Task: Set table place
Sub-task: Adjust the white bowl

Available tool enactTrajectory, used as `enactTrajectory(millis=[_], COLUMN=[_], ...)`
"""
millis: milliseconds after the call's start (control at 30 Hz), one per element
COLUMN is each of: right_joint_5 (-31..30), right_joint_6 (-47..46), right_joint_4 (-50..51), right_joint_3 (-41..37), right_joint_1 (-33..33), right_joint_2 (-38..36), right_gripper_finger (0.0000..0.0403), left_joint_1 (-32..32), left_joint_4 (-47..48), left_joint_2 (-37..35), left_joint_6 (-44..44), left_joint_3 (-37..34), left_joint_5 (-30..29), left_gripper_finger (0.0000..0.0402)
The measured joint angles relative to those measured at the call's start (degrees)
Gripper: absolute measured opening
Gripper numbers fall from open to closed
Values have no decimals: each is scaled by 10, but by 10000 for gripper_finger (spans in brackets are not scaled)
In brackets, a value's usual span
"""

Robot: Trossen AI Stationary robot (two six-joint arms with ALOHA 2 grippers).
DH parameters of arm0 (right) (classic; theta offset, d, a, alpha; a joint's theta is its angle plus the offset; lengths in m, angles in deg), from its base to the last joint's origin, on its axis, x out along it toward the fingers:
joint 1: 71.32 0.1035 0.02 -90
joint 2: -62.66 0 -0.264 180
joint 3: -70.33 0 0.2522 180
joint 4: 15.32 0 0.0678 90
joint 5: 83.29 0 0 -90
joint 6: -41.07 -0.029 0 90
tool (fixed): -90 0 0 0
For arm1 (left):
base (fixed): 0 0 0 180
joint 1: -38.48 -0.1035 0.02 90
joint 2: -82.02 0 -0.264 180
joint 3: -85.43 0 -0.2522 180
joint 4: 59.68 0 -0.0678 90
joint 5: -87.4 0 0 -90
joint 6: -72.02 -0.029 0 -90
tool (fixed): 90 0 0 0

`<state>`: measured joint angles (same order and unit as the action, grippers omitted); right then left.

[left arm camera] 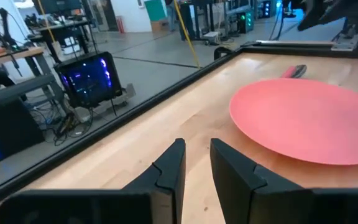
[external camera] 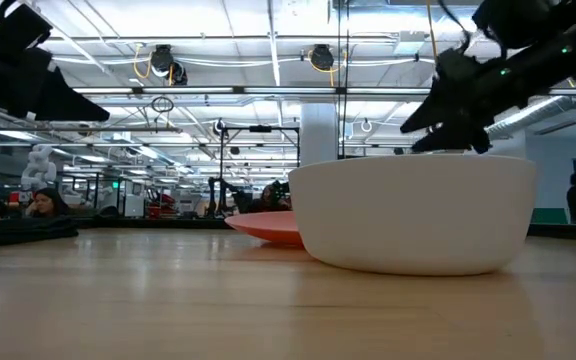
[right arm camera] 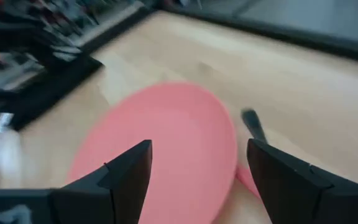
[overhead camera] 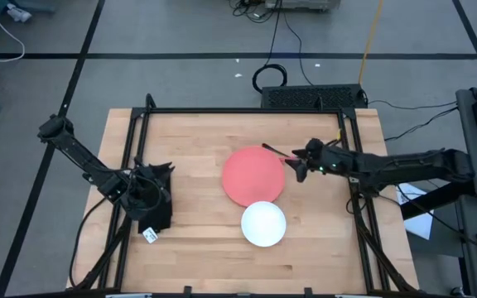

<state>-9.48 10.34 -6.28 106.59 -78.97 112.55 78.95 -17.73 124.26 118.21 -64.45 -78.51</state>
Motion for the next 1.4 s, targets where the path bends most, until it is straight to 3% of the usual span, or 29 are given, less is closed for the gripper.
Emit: enactTrajectory(millis=[267,433,567,733,1000,1167,1400], right_joint_5=[90,104,144,205,127,65,-36], right_joint_6=[-46,-17,19,49,-25,-45,-155], right_joint_4=[19,-4,-11,-10,-10,11,260], right_joint_3=[3,3,4,4,14,75,231], right_joint_1=[-39,-30,-10,72,217,311,372], right_joint_2=[66,59,43,38,45,78,180], right_gripper_finger=[252,252,252,251,251,251,251], left_joint_1=[0,0,0,0,0,0,0], left_joint_4=[0,0,0,0,0,0,0], left_joint_2=[0,0,0,0,0,0,0], left_joint_6=[0,-7,-9,-15,-15,-15,-15], left_joint_3=[0,0,0,0,0,0,0], left_joint_5=[10,11,20,36,39,40,41], left_gripper_finger=[81,81,81,81,81,81,81])
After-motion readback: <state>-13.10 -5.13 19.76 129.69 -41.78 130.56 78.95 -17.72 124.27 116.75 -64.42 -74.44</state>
